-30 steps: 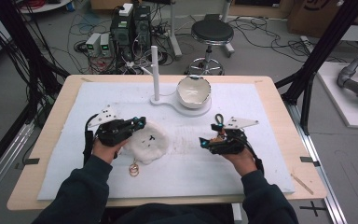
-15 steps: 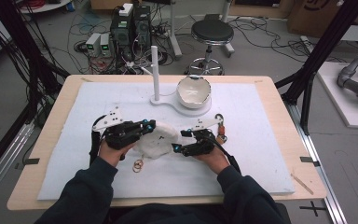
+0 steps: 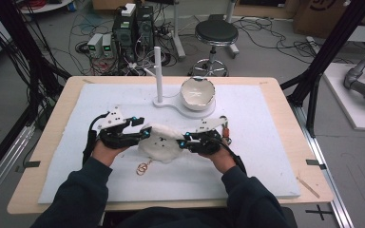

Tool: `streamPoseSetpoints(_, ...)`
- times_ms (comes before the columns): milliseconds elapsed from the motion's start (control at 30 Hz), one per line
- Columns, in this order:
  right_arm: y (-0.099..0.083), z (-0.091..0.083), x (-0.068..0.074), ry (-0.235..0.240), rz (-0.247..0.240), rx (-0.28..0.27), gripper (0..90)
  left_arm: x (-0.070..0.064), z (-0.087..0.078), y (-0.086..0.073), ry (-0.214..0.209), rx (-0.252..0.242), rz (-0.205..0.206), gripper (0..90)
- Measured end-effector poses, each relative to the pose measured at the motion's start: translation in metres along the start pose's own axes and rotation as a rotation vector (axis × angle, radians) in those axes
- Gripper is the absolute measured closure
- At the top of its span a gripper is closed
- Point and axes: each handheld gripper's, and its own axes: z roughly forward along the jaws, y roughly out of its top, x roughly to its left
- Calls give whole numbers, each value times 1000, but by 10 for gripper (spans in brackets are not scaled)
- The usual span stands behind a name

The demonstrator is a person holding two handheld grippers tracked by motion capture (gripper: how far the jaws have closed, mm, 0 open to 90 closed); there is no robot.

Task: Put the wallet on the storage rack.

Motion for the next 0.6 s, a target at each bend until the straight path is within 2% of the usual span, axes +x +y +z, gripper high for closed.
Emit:
streamPoseSetpoints(33,4,-4,1,7,-30,0,770,0,2,0,-26,-11,15,393)
streamPoseSetpoints(67,4,-4,1,7,-30,0,770,0,2,0,-26,-11,15,387)
streamPoseSetpoints(100,8,-10,1,6,-52,-2,769,0,3,-1,-75,-4,6,406)
streamPoseSetpoints(133,10,-13,1,12,-54,-12,769,0,6,-3,-136,18,-10,464)
streamPoseSetpoints(167,10,-13,1,12,-54,-12,769,-1,10,-5,-187,51,-19,464)
streamPoseSetpoints(200,11,-15,2,13,-53,-27,769,-3,13,-8,-204,81,-9,529)
streamPoseSetpoints(233,13,-19,2,-3,-58,-41,766,-5,16,-12,-230,84,-19,720)
streamPoseSetpoints(267,13,-19,2,-3,-58,-41,766,-5,16,-12,-230,84,-19,745)
streamPoseSetpoints(300,11,-22,-2,-12,-27,-55,710,-5,16,-12,-239,71,-21,754)
streamPoseSetpoints(333,11,-22,-2,-12,-27,-55,710,-5,16,-11,-237,54,-28,754)
streamPoseSetpoints(433,6,-24,-10,-51,86,-87,443,-1,11,-9,-232,-19,-67,768)
streamPoseSetpoints(467,6,-24,-10,-51,86,-87,443,1,8,-8,-237,-54,-91,768)
streamPoseSetpoints(500,0,-18,-14,-5,139,-67,414,3,5,-10,-253,-121,-132,768)
streamPoseSetpoints(533,0,-18,-14,-5,139,-67,414,3,5,-10,-253,-121,-132,768)
streamPoseSetpoints(567,-4,-10,-14,30,152,-39,452,4,5,-11,-260,-128,-143,768)
streamPoseSetpoints(600,-4,-10,-14,30,152,-39,452,4,6,-12,-257,-119,-141,768)
